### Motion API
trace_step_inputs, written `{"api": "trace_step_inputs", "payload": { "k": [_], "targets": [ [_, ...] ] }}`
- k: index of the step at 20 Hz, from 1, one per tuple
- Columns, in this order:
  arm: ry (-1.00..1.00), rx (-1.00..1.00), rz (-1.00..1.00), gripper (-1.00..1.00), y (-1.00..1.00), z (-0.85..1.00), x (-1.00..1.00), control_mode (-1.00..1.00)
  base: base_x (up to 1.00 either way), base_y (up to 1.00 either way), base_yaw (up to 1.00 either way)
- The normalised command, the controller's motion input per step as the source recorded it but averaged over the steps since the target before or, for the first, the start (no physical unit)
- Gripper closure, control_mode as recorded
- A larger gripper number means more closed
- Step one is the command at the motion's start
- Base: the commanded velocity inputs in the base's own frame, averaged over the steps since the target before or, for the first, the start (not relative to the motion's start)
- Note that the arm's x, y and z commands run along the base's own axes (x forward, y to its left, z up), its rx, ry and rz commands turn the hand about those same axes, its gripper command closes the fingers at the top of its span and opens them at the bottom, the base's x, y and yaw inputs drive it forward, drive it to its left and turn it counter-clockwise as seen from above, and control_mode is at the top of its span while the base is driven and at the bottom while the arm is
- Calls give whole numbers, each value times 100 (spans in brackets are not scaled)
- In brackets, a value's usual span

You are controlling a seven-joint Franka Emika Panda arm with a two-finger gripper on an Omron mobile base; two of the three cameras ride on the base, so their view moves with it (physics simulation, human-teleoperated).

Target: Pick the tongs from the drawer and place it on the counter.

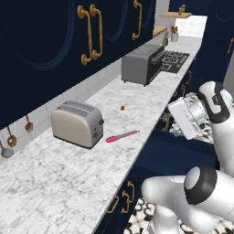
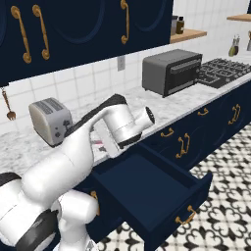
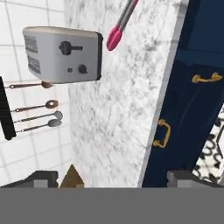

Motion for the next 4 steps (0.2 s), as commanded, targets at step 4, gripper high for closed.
{"api": "trace_step_inputs", "payload": {
  "k": [4],
  "targets": [
    [-77,13,0,-100,59,-49,-100,-100,0,0,0]
  ]
}}
